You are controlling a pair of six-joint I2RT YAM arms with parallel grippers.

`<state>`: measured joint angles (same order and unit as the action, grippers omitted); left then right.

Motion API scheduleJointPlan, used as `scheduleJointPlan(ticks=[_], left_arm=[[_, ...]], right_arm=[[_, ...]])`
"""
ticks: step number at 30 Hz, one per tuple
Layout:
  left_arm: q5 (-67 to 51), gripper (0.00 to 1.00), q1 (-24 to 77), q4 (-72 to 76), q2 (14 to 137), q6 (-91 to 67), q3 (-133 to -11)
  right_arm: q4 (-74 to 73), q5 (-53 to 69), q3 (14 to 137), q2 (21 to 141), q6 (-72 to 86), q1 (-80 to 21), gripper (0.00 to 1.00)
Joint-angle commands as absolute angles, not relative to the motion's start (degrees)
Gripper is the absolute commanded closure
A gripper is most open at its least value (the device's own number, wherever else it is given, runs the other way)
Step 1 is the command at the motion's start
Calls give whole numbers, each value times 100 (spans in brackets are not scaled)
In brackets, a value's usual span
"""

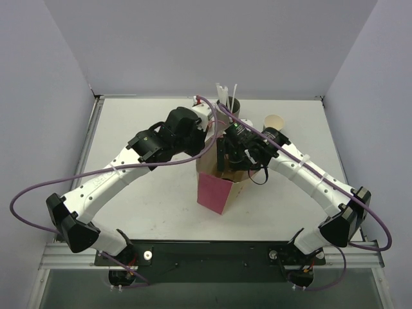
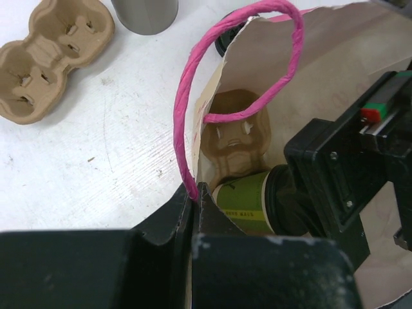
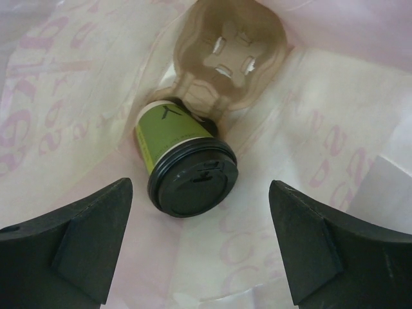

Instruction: Pack the takeout coffee

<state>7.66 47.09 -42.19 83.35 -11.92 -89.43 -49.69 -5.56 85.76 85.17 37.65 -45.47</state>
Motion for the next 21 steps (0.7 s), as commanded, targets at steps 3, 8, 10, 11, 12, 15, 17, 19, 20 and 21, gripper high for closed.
scheduleJointPlan(ticks=[3, 8, 10, 11, 12, 15, 17, 19, 20, 21], left_arm=[[870, 100, 4772, -3622, 7980, -1230, -8781], [1432, 100, 5027, -3507, 8016, -1800, -8526], [1572, 100, 5141, -3577, 8042, -2012, -8587], [1686, 100, 5203, -3621, 8059, -2178, -8665], [1801, 100, 5308, -3743, 8077, -2249, -8736], [1776, 100, 5387, -3946, 8147, -2329, -8973], [1679, 100, 5405, -4016, 8139, -2303, -9000], [1521, 100, 5440, -3964, 8034, -2224, -8860], [1486, 100, 5449, -3929, 7981, -2224, -8764], [1451, 100, 5458, -3850, 7937, -2232, -8693]], right_arm=[[-4931, -396, 8464, 8578, 3612, -4570, 14], [-4501, -159, 8025, 8710, 3568, -4562, 10], [-4378, -44, 8085, 8771, 3568, -4570, 10], [-4386, 113, 8121, 8876, 3577, -4562, 10], [-4394, 184, 8147, 8947, 3568, -4562, 9], [-4544, 474, 8262, 9237, 3603, -4570, 8], [-4622, 414, 8261, 9403, 3612, -4579, 7], [-4842, 299, 8279, 9527, 3551, -4562, 5], [-4869, 325, 8244, 9623, 3533, -4570, 5], [-4887, 351, 8183, 9659, 3533, -4570, 5]])
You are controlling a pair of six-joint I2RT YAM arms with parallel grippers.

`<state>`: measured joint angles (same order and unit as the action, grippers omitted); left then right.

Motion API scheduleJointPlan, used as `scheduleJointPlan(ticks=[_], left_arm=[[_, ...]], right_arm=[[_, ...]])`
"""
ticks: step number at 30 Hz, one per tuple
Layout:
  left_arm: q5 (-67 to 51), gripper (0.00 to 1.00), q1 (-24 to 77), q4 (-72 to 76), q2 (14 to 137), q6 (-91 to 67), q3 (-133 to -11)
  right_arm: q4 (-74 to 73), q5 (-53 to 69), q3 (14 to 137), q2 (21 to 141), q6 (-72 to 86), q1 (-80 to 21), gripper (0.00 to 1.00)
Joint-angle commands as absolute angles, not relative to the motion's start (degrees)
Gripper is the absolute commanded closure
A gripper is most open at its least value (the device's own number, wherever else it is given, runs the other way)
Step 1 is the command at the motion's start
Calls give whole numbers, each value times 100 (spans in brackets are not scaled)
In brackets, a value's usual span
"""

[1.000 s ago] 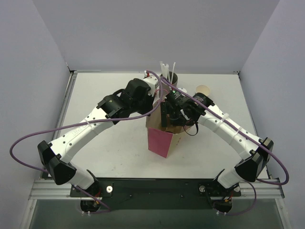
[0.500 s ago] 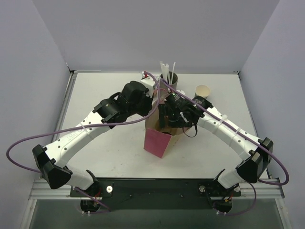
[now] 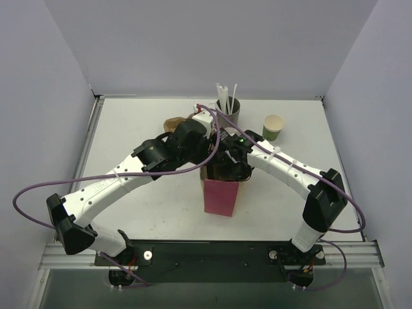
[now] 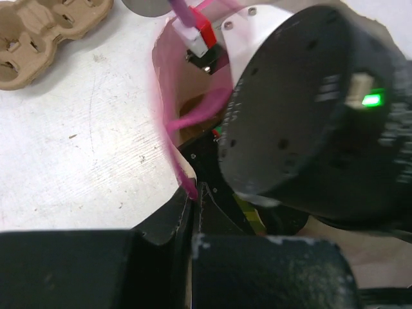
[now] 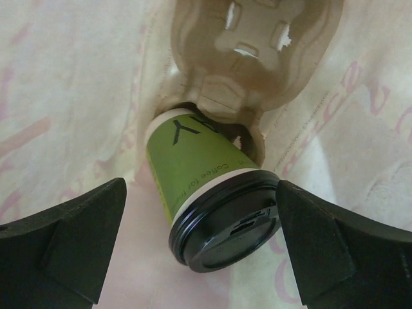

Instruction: Pack the takeout coffee

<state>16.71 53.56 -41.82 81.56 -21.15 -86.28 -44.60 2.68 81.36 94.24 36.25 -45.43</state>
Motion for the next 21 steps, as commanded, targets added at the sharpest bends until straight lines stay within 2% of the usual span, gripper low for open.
scheduleJointPlan(ticks=[1, 8, 11, 12, 15, 18, 21], left_arm=[[1415, 100, 5449, -3806, 7850, -2250, -8527], [1774, 100, 5449, -3568, 7594, -2268, -8165], [1863, 100, 5449, -3630, 7603, -2154, -8217], [1855, 100, 5458, -3639, 7594, -2127, -8218], [1793, 100, 5449, -3648, 7585, -2048, -8218], [1697, 100, 5449, -3691, 7629, -1943, -8288], [1661, 100, 5475, -3831, 7769, -1828, -8437]], right_arm=[[-4930, 378, 8130, 9677, 3542, -4588, 5], [-5115, 316, 7963, 9905, 3533, -4641, 8], [-5273, 255, 8068, 9906, 3542, -4641, 23], [-5317, 255, 8121, 9870, 3542, -4641, 40], [-5510, 255, 8524, 9773, 3551, -4623, 66], [-5817, 360, 9121, 9782, 3542, -4632, 74], [-6072, 343, 9746, 9817, 3525, -4623, 76]])
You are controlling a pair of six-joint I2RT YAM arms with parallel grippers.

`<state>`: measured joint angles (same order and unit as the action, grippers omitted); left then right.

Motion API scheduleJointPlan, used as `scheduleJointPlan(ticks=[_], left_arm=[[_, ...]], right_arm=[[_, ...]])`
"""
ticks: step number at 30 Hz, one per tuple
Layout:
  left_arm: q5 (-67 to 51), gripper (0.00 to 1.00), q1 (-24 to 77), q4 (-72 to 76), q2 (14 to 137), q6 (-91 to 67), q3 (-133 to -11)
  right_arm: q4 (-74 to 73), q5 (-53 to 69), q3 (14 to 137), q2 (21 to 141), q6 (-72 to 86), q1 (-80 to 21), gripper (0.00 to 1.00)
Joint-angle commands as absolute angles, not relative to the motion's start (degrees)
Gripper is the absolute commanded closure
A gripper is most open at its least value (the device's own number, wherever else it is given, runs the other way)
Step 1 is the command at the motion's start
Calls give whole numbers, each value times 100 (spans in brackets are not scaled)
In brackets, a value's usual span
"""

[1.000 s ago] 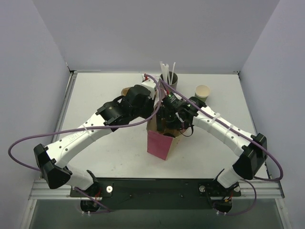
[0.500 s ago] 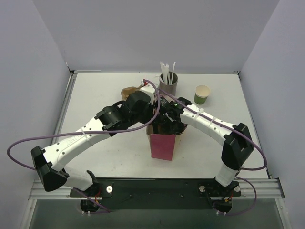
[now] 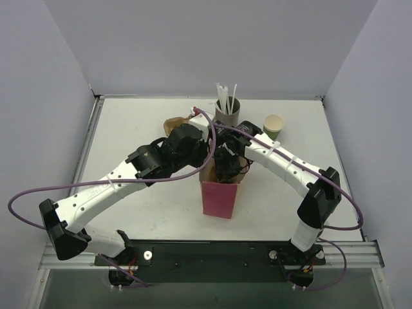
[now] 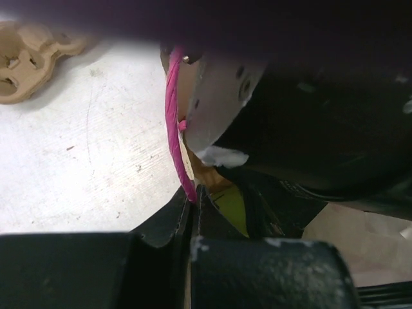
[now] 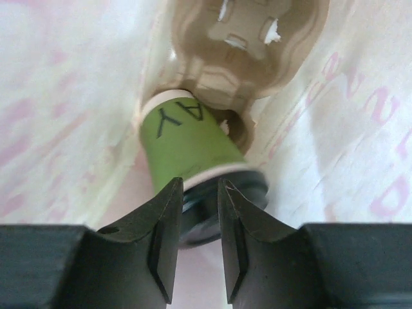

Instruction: Pack the takeout coffee

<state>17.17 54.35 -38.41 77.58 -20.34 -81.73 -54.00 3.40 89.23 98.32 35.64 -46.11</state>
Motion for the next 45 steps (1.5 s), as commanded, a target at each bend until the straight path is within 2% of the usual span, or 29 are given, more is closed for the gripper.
scheduleJointPlan(ticks=[1, 8, 18, 29, 36, 45], left_arm=[[1635, 100, 5484, -3867, 7796, -1793, -8464], [1828, 100, 5598, -4131, 7963, -1679, -8578], [1934, 100, 5607, -3947, 7727, -1214, -8148], [1414, 100, 5546, -2066, 6732, -624, -6522], [2355, 100, 5484, -2689, 7233, -1379, -7478], [3110, 100, 5616, -2619, 7304, -1056, -8068]], right_arm=[[-6160, 343, 9921, 9852, 3524, -4614, 76], [-6661, 395, 11002, 9923, 3516, -4535, 79], [-6785, 501, 11391, 9791, 3586, -4263, 81], [-5942, 922, 9986, 9343, 3621, -4263, 81], [-5678, 800, 9598, 8974, 3595, -4236, 81], [-4783, 764, 9176, 8763, 3788, -3999, 81]])
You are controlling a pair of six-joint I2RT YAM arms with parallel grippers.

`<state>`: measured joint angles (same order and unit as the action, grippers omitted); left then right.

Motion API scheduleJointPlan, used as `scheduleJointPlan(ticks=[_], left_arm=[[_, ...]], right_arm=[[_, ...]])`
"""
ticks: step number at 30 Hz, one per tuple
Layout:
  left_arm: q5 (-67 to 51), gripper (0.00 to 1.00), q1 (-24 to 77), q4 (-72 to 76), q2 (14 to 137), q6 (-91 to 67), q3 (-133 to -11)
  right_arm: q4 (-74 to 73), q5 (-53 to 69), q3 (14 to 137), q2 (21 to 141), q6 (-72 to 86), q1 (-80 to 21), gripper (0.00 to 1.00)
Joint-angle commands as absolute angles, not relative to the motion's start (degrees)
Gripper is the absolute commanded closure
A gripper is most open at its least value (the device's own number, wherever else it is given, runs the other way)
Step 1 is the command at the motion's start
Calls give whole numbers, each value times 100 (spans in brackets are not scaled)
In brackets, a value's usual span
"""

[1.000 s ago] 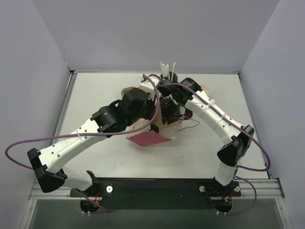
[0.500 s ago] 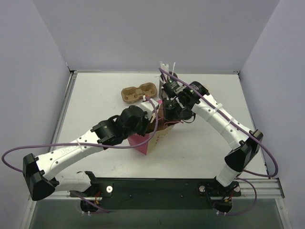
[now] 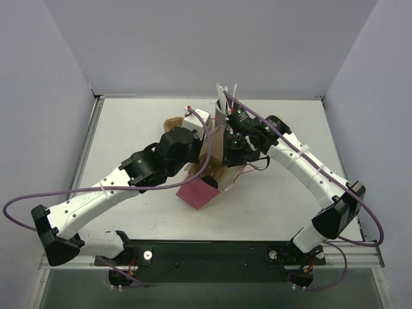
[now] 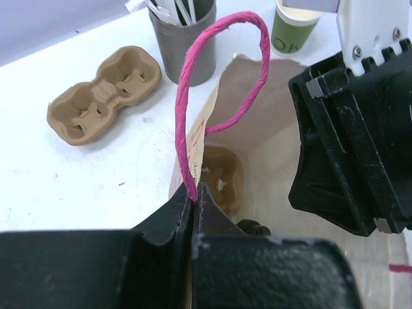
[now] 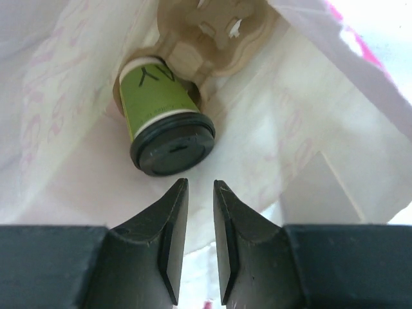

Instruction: Pack the takeout coffee

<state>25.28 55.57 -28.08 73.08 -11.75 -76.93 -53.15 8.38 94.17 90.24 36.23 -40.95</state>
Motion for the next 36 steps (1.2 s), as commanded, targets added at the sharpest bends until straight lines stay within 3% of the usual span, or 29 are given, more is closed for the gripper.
scheduleJointPlan(ticks=[1, 12, 21, 29, 36], left_arm=[[3198, 100, 5634, -2610, 7286, -985, -8094], [3736, 100, 5722, -2593, 7295, -72, -8306], [2067, 100, 5581, -1380, 7031, 1081, -7313], [1827, 100, 5458, -2310, 7162, 661, -7584], [2548, 60, 5467, -4171, 7830, -403, -9023]], right_arm=[[-4520, 808, 9037, 8745, 3832, -3982, 82], [-2348, 1336, 7753, 8534, 4473, -4034, 83], [-1503, 1617, 7673, 8613, 5080, -4043, 85], [-1600, 1582, 7111, 8332, 5335, -4025, 85], [-1617, 1573, 7277, 8507, 5396, -4157, 87]])
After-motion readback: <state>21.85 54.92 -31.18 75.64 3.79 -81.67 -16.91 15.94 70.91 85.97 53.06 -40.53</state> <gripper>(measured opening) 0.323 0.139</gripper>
